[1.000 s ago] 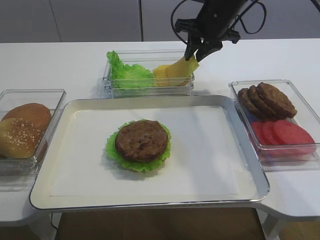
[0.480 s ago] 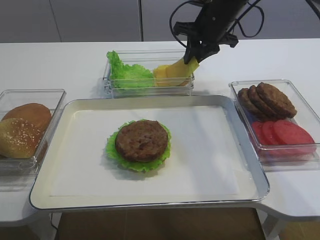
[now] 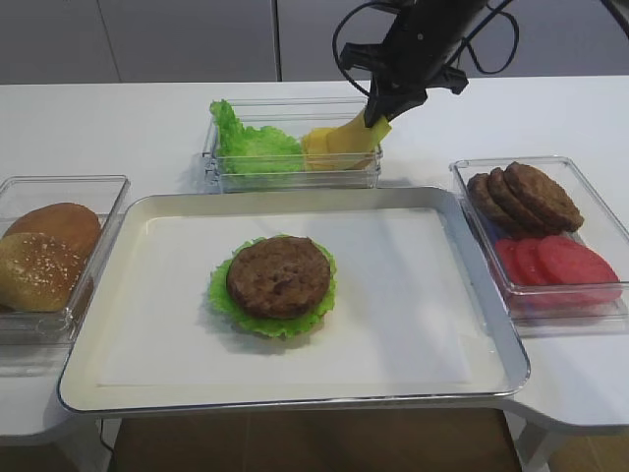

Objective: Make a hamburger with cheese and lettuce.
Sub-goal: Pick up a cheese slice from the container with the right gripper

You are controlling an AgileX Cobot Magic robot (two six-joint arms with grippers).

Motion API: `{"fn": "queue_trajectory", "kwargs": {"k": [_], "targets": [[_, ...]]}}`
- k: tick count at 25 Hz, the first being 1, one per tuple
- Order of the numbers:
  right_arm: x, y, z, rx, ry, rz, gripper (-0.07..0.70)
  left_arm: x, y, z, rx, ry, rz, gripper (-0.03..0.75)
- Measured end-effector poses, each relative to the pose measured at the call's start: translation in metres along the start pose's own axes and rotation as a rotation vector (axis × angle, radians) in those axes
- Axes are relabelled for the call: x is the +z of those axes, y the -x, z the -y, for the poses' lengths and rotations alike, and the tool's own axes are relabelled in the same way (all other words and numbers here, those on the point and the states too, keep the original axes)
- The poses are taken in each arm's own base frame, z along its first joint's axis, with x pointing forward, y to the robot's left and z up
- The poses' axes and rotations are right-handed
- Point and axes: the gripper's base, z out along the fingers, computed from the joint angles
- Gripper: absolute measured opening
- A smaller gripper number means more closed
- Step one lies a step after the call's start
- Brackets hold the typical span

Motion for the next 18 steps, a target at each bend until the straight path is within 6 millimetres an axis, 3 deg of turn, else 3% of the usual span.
{"fn": "queue_trajectory", "kwargs": {"k": [18], "targets": [[-0.0052,-0.0005,-0.0018,-0.002,0.0,0.0,0.046,0.0,0.0,0.0,0.0,0.0,0.0,0.342]]}}
